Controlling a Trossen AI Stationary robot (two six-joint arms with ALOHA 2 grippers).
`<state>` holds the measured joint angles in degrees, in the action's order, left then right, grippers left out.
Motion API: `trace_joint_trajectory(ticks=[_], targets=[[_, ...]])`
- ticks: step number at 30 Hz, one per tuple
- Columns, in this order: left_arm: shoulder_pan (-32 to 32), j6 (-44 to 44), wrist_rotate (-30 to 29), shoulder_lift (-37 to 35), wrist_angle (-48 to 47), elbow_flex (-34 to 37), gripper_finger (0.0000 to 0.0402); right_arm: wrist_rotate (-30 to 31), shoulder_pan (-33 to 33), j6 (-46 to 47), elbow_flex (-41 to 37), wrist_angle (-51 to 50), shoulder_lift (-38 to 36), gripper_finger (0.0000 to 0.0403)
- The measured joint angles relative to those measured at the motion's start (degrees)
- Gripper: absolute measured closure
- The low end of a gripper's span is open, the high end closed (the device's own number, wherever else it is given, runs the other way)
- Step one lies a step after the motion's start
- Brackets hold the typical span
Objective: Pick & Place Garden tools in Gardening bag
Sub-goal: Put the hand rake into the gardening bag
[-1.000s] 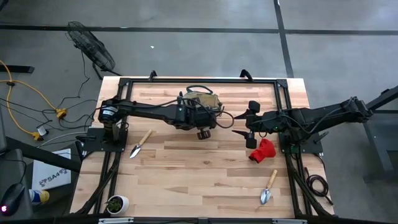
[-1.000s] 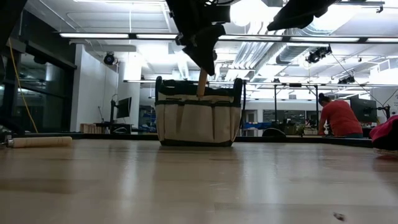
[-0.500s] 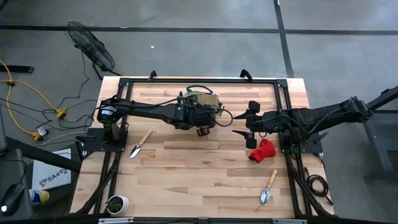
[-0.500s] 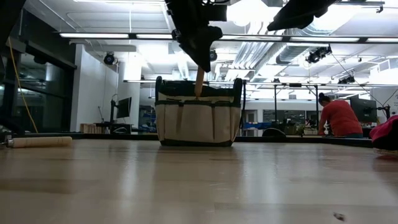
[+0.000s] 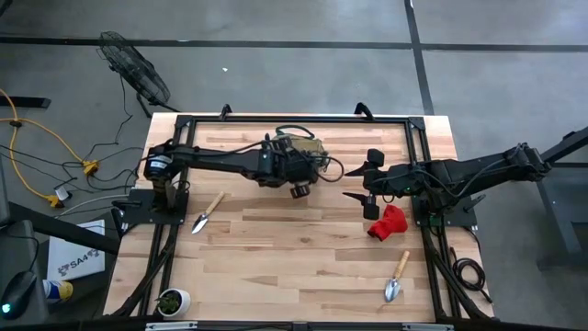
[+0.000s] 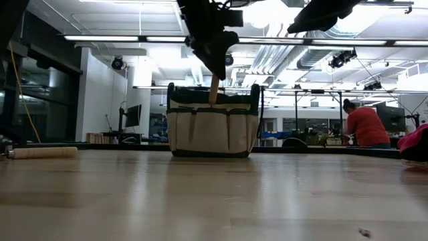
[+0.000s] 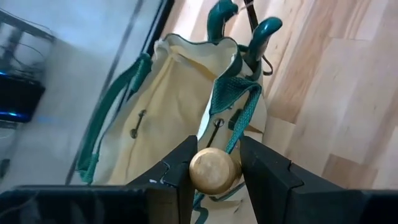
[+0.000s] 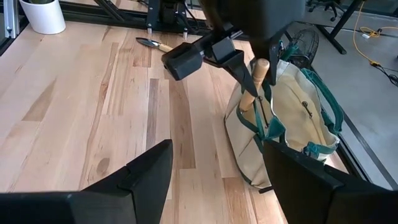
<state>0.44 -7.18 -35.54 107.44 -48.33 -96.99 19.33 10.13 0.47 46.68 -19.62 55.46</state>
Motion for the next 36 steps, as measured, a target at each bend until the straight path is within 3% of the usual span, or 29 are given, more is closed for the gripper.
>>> trace_joint_trajectory(ticks=[18, 26, 36], targets=[[3.3, 0.7, 7.6, -0.5, -1.4, 0.0, 0.0287, 0.0, 0.0, 0.0, 0.0, -0.3, 0.0, 0.0160], [3.3, 0.8, 5.6, -0.5, -1.7, -0.4, 0.0287, -1.4, 0.0, 0.0, 0.0, -0.3, 0.0, 0.0160], [3.3, 0.9, 5.4, -0.5, -3.6, -5.9, 0.0287, -1.5, 0.0, 0.9, 0.0, -1.3, 0.0, 0.0160]])
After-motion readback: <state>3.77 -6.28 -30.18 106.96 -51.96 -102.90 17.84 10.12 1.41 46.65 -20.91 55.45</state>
